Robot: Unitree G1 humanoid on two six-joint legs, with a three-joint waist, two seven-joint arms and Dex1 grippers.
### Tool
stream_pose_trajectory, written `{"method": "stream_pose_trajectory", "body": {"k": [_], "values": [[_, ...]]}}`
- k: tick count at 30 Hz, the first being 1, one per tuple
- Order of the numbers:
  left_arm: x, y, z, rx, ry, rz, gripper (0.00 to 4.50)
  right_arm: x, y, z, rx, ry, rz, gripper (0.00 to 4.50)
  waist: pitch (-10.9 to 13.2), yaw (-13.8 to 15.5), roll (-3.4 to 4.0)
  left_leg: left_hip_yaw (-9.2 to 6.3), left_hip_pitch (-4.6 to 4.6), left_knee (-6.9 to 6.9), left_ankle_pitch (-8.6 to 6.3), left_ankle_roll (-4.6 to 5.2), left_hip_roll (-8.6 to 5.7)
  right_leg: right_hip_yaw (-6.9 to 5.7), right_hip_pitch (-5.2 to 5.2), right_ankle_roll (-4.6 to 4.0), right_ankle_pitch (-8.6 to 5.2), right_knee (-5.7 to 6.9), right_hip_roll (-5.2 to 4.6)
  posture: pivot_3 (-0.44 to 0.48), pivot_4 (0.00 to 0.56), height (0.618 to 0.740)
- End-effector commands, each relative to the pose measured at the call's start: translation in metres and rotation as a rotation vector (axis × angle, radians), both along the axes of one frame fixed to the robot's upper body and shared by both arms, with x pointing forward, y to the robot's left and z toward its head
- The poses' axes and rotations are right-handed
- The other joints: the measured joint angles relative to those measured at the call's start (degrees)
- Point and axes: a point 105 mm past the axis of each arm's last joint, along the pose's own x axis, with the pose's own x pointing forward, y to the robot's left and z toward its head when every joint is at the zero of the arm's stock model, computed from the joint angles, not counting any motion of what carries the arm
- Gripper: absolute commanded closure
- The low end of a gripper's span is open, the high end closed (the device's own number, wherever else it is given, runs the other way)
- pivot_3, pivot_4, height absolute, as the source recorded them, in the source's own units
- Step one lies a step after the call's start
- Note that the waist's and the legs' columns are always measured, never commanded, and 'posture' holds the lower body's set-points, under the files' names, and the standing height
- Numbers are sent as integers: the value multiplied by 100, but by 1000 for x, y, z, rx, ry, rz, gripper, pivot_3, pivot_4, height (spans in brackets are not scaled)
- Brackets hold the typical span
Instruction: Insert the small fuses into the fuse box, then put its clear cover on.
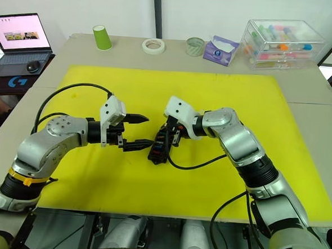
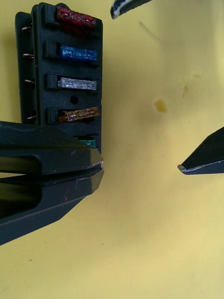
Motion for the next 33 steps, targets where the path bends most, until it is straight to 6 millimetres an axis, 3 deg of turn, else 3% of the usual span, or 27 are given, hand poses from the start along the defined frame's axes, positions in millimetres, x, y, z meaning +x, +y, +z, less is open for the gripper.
{"method": "stream_pose_trajectory", "body": {"k": [1,5,10,14,20,24,27,33], "values": [[-2,0,17,-17,-55,-3,0,-2,6,29,155,-10,4,4462,0,-5,0,0,0,0,0,0,0,0,0,0,0,0,0,0,150,740],[-1,7,26,-4,-68,3,0,-7,4,63,293,-44,1,4462,1,-7,2,-1,-1,-1,0,0,0,1,-3,0,0,1,0,0,150,740],[3,24,43,17,-135,19,0,-17,-27,93,347,-146,-31,4462,2,10,2,-1,-2,-1,0,0,-2,0,-2,0,0,-1,-1,0,150,740],[7,65,45,5,-156,93,0,-26,-75,92,247,-246,-89,3510,2,12,2,-1,-2,-3,0,0,-1,-1,-1,0,0,-4,-1,0,150,740],[19,150,36,94,-186,286,0,-29,-154,76,129,-323,-282,1417,4,3,6,4,2,-11,0,0,2,0,-7,0,0,-1,2,0,150,740],[23,182,32,131,-220,377,0,-34,-200,67,85,-355,-401,16,5,49,7,4,1,-10,0,0,-4,-1,2,0,0,-8,-1,0,150,740],[27,196,26,136,-232,422,0,-33,-218,65,97,-372,-470,16,6,44,9,4,4,-8,0,0,-2,0,4,0,0,-6,-1,0,150,740],[26,194,17,143,-226,408,0,-32,-215,64,148,-378,-497,16,6,-2,9,4,5,-9,0,0,0,2,3,0,0,-4,-1,0,150,740]]}}
